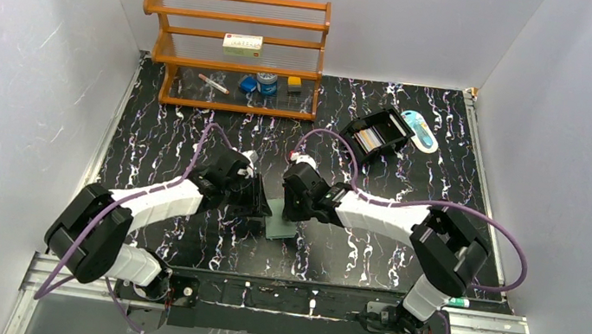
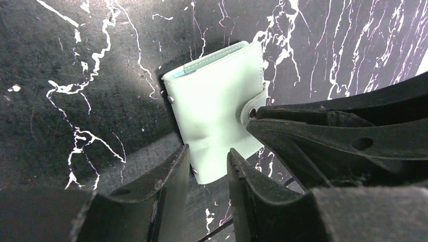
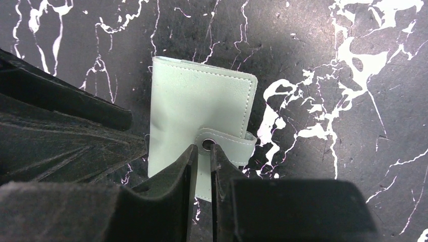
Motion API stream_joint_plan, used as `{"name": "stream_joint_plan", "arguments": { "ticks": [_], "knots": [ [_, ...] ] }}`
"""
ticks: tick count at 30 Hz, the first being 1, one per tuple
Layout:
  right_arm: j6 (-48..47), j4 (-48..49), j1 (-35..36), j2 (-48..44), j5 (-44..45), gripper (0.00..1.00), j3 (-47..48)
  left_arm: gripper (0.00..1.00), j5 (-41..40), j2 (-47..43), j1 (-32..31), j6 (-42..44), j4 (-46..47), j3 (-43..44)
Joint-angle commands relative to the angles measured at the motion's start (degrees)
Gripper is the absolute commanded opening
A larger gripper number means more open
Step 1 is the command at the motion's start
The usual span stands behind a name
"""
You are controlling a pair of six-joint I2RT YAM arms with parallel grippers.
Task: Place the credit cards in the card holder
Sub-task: Close the card holder at the center of the board.
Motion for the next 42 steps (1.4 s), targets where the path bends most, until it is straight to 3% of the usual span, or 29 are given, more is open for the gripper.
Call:
{"name": "stream_joint_plan", "arguments": {
  "ticks": [1,6,24,42],
  "knots": [
    [-0.51,1.69,-0.35,1.32,-0.03,0.23,2.35,0.31,1.73,0.37,0.43,0.37,1.02,-0.42],
    [-0.78,1.59,-0.48,1.92,0.20,0.22,2.51,0.26,0.52,3.20,0.44,2.51,2.46,-0.44],
    [-1.48,-3.31,-0.52,6.72,-3.81,0.19,5.34,0.19,1.56,7.76,0.41,4.17,5.85,-0.29],
    [1.23,-12.43,2.68,14.43,-2.18,0.17,5.64,0.18,2.53,7.75,0.40,2.79,7.98,-1.04]
  ]
}}
